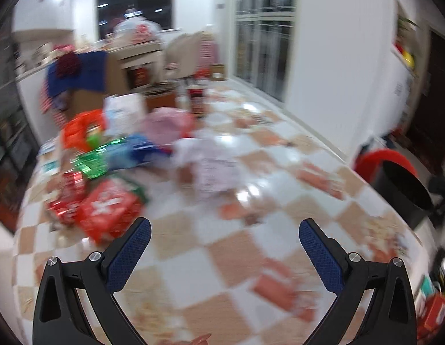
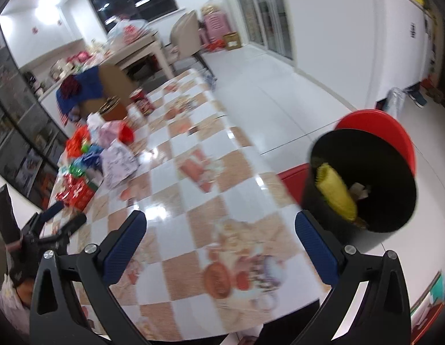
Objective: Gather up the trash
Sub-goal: 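Move both grippers back over the cluttered table, then grasp the crushed red Coke can with the left gripper while the right grasps the white paper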
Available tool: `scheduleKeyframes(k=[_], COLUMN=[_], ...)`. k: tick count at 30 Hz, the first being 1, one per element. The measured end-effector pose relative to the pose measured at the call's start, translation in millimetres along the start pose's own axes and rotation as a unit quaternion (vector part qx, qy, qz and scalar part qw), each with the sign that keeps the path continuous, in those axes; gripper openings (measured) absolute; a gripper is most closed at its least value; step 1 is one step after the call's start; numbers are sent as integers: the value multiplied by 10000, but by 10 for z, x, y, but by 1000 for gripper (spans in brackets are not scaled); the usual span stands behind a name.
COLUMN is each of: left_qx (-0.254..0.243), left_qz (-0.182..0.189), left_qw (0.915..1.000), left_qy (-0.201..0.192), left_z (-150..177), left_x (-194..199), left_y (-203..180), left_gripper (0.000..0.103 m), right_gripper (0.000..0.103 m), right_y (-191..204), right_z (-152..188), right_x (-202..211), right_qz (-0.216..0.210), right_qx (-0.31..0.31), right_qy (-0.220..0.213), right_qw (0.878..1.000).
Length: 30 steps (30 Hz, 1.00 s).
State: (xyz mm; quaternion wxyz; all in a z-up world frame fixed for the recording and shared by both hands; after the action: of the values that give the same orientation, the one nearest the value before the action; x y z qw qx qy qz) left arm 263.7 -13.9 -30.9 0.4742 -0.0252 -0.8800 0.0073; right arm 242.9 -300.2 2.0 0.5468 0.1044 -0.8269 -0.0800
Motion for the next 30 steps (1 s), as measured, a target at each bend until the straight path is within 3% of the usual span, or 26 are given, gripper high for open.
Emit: scheduleKeyframes(k=[7,16,18,22,30], left_qx=[613,1727,1765,1463,1389], left_qz=[-291,337,341,-263,-590], left_qw=[9975,9839,9833,9887,9812], left_qy=[174,297,264,212,1200], left_z=[-44,-350,-435,-591,-589], left_x=[-160,-356,-375,-365,-872], left_y=[895,1577,1662,1888,2551], left_gripper=[103,103,103,103,103], right_gripper=[103,103,103,103,103], right_y=[603,1246,1340,1513,1763], right_z=[-51,-252,-282,-361,-527], right_x=[-286,-704,-769,-929,-1218], right_qz=[-60,-205,-235,-278,-350], right_qx=[459,883,929,1052,1265], right_qy=[241,513,558,652,783], right_qw=[9986,9946,9938,9919,9883])
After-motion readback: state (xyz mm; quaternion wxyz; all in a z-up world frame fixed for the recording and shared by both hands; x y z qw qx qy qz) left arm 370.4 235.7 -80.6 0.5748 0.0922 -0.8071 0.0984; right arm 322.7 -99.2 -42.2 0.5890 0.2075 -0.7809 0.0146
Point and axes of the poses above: each gripper's, at about its wrist camera, not at the fingertips, and x roughly against the way its jaws point, y to its left, z to its underside, the point moved 5 cm from there along -x, roughly the way its jaws point, and after that the axes turned 13 degrees about y, right-handed, at the moved point
